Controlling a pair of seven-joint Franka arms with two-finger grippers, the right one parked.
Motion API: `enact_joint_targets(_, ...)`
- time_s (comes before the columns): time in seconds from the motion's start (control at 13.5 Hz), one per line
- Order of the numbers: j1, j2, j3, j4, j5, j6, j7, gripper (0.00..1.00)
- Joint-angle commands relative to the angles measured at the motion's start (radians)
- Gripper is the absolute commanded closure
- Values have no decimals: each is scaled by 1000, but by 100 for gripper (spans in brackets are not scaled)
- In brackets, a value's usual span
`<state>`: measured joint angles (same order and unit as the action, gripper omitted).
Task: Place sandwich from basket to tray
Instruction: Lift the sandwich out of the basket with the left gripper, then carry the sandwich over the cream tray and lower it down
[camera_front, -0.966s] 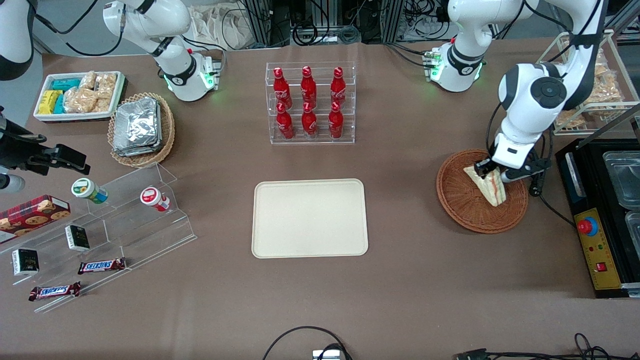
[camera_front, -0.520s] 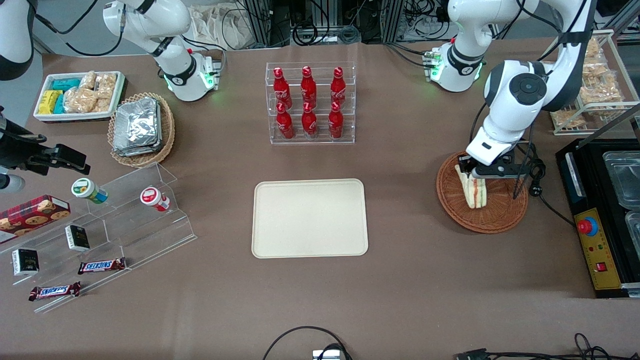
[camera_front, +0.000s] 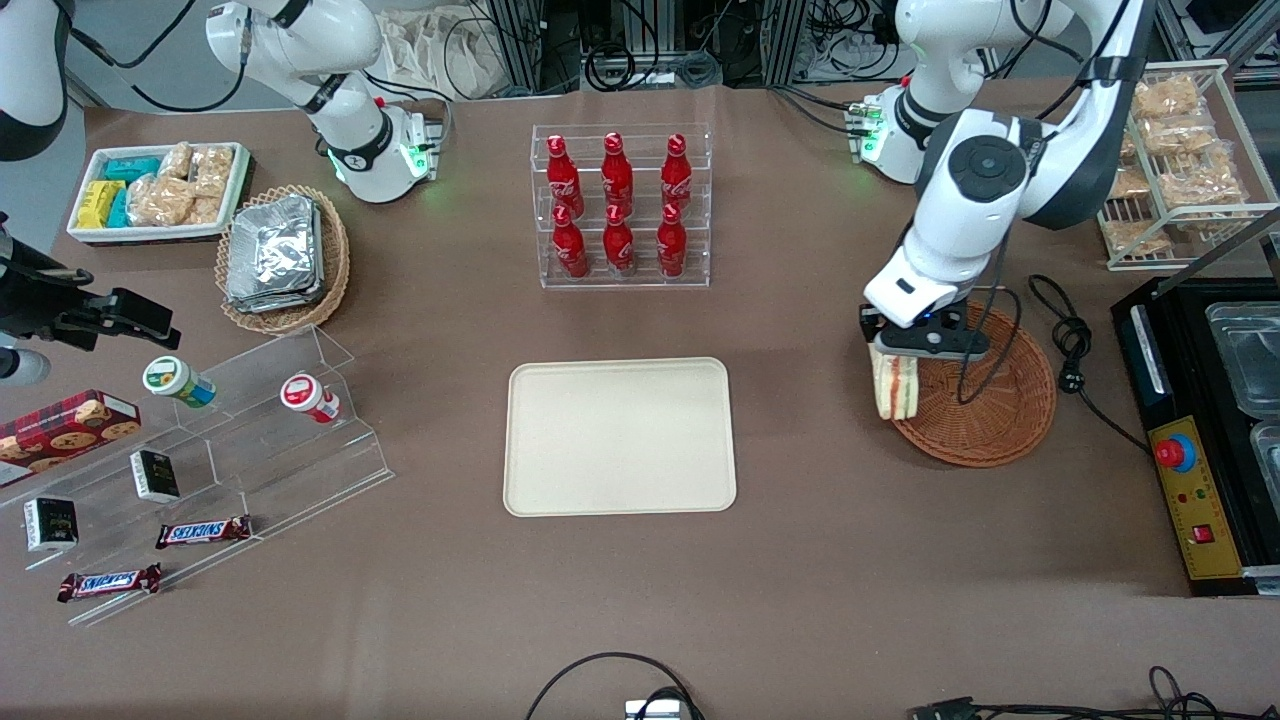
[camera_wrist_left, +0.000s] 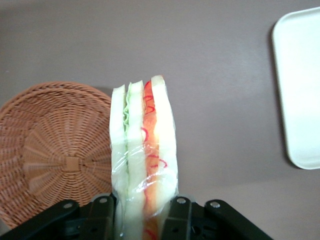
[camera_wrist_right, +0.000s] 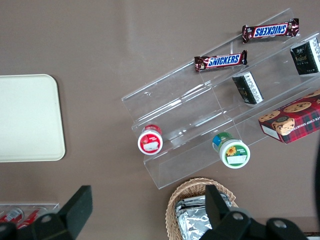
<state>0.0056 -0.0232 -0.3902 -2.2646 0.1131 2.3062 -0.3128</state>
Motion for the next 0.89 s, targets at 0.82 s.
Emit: enact_joint_targets(0.82, -116, 252, -119, 325, 62, -110, -193, 68)
